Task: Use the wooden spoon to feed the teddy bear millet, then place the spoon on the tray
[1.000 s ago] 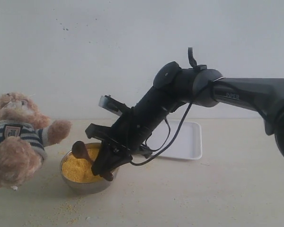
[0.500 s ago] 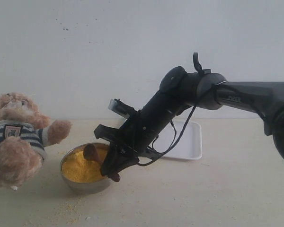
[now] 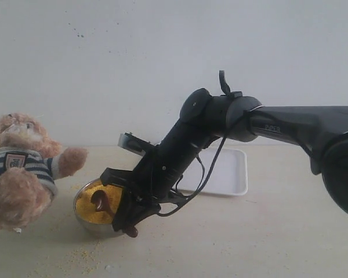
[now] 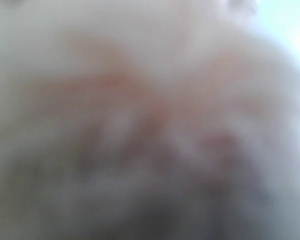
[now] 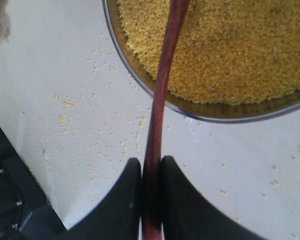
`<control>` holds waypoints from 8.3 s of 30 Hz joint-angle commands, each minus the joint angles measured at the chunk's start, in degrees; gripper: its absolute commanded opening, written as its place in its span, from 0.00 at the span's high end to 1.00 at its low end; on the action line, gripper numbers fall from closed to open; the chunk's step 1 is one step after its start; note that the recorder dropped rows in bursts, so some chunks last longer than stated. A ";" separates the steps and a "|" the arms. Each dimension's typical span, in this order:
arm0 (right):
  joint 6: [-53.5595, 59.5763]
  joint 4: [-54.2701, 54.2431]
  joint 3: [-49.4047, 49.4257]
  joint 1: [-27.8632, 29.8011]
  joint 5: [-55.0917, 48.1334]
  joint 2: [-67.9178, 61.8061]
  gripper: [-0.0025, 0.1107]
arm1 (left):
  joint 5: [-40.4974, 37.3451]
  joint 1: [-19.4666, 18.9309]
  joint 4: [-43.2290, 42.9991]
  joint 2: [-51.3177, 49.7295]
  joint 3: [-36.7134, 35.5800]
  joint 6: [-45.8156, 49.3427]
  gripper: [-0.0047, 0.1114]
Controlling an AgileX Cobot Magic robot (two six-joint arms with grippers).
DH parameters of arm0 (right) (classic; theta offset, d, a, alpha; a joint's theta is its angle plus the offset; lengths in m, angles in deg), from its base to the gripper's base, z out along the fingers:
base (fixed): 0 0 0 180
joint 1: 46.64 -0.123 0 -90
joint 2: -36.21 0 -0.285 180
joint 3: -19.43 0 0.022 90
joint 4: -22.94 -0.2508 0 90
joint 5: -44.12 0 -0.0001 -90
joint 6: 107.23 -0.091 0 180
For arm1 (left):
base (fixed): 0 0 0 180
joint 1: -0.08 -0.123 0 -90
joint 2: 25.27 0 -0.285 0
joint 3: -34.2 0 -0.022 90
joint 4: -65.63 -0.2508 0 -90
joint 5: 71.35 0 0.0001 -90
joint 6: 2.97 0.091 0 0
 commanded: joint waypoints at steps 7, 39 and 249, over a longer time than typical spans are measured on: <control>0.68 -4.05 -0.03 0.12 -0.06 -1.29 0.98 | -1.92 -0.10 0.79 -0.07 0.22 0.41 0.92; 4.94 -17.07 0.07 3.90 -0.06 -2.74 0.98 | -1.92 -0.10 0.71 -0.07 0.22 0.41 0.92; 1.26 31.67 -5.29 13.16 32.06 -7.92 0.66 | -1.92 -4.45 -6.08 1.02 -3.32 -4.75 0.92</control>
